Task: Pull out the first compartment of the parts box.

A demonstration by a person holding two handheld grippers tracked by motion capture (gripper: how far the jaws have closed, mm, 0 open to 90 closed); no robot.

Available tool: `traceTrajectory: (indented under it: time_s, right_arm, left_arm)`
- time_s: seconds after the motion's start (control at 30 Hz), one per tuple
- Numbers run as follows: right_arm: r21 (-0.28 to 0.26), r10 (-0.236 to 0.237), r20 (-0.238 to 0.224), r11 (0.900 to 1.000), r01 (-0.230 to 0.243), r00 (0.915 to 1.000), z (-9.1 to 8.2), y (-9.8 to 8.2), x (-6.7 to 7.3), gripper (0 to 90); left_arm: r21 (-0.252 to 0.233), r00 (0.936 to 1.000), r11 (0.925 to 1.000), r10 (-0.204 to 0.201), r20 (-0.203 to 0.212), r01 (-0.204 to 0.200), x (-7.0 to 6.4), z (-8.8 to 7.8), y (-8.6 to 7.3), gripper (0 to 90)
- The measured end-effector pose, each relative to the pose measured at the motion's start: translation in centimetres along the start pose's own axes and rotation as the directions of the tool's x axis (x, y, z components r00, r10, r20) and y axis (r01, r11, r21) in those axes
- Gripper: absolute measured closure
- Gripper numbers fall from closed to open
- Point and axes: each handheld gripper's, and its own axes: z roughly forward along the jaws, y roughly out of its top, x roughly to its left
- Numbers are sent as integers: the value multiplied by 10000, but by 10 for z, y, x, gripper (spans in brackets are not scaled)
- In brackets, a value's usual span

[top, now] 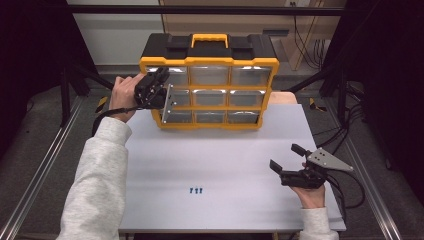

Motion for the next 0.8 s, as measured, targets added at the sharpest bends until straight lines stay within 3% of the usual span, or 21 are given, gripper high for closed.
traceTrajectory:
  time_s: [0.8]
  right_arm:
    - [-110, -54, 64, 9999, 55, 10000, -3, 2, -1, 5]
  left_arm:
    - [-202, 9991, 9989, 428, 15, -428, -2, -25, 6, 782]
